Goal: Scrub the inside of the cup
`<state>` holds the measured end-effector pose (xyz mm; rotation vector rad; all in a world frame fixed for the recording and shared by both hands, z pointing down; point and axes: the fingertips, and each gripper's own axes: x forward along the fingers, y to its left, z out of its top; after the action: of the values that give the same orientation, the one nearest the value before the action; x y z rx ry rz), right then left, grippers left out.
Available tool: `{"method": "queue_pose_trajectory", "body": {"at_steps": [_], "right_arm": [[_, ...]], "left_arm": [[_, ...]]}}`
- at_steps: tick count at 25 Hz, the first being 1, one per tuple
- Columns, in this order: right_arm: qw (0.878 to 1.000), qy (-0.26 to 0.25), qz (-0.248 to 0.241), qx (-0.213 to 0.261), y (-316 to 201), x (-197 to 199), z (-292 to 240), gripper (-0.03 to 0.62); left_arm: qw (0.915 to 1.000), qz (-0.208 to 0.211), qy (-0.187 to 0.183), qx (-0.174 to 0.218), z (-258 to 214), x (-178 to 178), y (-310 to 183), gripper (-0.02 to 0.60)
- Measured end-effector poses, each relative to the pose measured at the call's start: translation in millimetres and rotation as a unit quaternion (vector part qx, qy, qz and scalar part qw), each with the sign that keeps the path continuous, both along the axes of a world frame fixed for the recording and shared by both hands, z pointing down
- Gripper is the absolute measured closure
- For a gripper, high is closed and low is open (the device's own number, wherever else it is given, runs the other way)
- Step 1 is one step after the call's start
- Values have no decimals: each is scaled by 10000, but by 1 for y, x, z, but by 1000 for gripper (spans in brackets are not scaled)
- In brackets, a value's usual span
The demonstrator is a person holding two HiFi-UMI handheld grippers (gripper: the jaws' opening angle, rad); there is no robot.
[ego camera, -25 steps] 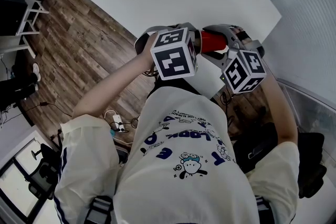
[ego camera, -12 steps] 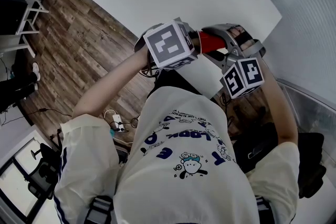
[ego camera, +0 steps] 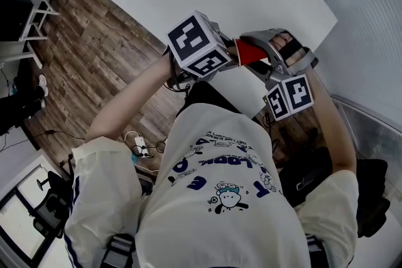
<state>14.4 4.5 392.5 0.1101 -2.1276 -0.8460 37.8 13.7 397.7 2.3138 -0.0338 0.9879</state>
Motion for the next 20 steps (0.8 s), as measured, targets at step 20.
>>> {"method": "queue_pose_trajectory", "body": {"at_steps": [20], "right_arm": [[9995,68,-219,227,7,-4,2,307]], "left_arm": [[9929,-288,467,-1056,1,-4,9,479]]}}
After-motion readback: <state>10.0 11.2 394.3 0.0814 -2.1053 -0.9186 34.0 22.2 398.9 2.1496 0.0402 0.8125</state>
